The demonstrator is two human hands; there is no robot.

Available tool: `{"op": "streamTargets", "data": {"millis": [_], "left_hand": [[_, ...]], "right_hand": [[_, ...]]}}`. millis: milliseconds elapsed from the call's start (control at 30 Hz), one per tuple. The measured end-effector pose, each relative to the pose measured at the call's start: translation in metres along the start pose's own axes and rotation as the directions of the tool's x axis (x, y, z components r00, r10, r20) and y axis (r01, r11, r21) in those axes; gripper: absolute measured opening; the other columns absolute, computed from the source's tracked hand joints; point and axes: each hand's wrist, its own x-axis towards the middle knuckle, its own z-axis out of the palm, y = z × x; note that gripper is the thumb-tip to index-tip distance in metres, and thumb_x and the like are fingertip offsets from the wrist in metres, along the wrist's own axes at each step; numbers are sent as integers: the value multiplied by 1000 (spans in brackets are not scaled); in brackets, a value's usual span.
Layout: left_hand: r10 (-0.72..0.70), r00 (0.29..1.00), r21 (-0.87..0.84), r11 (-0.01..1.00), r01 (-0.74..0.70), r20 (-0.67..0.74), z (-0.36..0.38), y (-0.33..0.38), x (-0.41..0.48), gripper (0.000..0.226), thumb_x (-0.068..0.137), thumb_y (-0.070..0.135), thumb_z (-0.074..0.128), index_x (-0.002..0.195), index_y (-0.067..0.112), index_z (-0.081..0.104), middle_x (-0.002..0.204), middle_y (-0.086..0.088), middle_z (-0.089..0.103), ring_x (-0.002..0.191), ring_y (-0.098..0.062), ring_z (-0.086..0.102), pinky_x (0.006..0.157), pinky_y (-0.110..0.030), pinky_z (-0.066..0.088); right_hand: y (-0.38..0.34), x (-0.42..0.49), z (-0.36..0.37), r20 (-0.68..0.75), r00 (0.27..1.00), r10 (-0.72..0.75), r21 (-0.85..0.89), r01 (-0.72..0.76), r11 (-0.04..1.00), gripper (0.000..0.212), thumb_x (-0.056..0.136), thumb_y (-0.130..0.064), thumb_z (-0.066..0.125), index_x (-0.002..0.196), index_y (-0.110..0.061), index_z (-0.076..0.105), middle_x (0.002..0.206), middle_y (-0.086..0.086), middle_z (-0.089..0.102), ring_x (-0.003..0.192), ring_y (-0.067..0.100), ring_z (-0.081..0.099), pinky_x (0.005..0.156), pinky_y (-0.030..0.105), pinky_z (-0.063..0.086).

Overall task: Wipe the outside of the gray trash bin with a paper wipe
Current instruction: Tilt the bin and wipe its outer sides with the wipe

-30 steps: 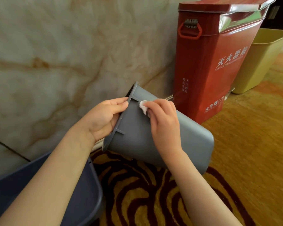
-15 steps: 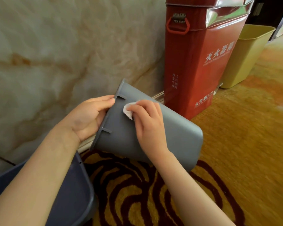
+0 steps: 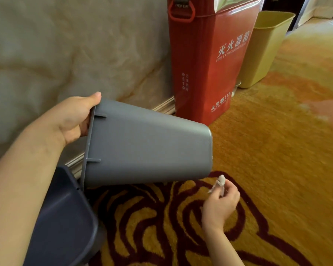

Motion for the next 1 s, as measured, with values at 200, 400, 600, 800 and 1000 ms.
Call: {"op": "streamTargets", "data": {"millis": [200, 400, 600, 800, 1000], "left_hand": [[-17, 998, 8, 1000, 17, -57, -7, -9, 0, 30, 97, 30, 38, 79, 15, 57, 47, 10, 67, 44, -3, 64, 39, -19, 52], [-23, 995, 58, 998, 29, -96, -8, -12, -5, 34, 97, 33, 37, 78, 14, 57, 46, 9, 67, 42, -3, 64, 39, -18, 51], [-16, 996, 70, 997, 22, -91, -9, -16, -7, 33, 97, 33, 37, 80, 16, 59, 50, 12, 69, 46, -1, 65, 49, -22, 53], [-26, 998, 86, 996, 30, -51, -10, -17, -10, 33, 96, 36, 38, 84, 17, 63, 59, 11, 73, 55, -3, 69, 61, -31, 51], [-167, 985, 148, 974, 170, -34, -26, -13, -5, 55, 73, 67, 50, 83, 16, 69, 65, 5, 75, 58, -10, 71, 63, -33, 52]], "right_hand": [[-33, -24, 23, 178, 885, -431, 59, 427, 902, 10, 91, -8, 53, 96, -15, 58, 92, -3, 53, 88, 3, 50, 75, 10, 42], [-34, 14, 24, 64, 978, -201, 9, 201, 980, 9, 93, -8, 50, 98, -10, 57, 101, 7, 53, 84, -6, 46, 75, 8, 42], [-90, 26, 52, 266, 725, -635, 2, 659, 753, 11, 87, -2, 58, 93, -9, 63, 90, 3, 54, 86, 10, 45, 77, 16, 38], [-66, 49, 42, 143, 939, -314, -66, 326, 943, 13, 94, -13, 49, 98, -10, 62, 98, 4, 56, 91, 15, 50, 80, 28, 42], [-25, 10, 7, 259, 958, 125, 37, -139, 990, 21, 95, -19, 44, 81, -29, 55, 81, -5, 62, 75, 10, 57, 59, 26, 41]]}}
